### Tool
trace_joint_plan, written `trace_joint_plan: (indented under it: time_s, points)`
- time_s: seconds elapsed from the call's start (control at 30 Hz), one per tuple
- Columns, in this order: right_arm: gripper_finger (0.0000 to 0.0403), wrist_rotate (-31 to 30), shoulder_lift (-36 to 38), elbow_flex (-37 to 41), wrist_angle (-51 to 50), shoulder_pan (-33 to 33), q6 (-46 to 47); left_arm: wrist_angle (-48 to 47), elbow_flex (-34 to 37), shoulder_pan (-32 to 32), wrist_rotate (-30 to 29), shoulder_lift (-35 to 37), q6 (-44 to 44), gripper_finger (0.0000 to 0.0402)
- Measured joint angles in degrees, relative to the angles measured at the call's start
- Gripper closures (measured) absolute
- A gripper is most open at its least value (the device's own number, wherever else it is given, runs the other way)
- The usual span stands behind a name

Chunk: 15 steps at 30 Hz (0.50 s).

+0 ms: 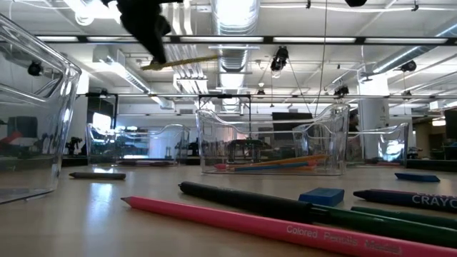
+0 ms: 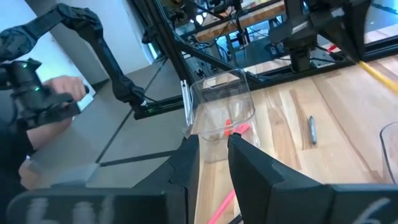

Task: Sort crayons/erasers/pens/pencils in bins
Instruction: Put the yellow pencil into the middle transparent bin, then put the blue crayon into the top right transparent bin

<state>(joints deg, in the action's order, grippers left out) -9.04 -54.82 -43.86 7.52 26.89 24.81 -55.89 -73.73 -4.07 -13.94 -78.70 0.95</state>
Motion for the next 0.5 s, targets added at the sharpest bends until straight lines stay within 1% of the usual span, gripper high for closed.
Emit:
trace_joint_plan:
  time_s: [0.2,0.33,0.5]
  points:
    - [0.0328,0.07,2.31,0.02,-0.28,0.0,0.05,5.79,-6.94,3.67,5.15,-9.55,-7.56,0.0399]
    - [0.0328,0.07,4.13,0.02,-0.9,0.0,-0.44,5.98,-11.21,6.31,7.46,-16.25,-10.01,0.04]
    - [0.0328,0.1,5.31,0.02,-1.73,0.0,-0.9,5.67,-14.0,7.46,8.95,-19.93,-11.39,0.0401]
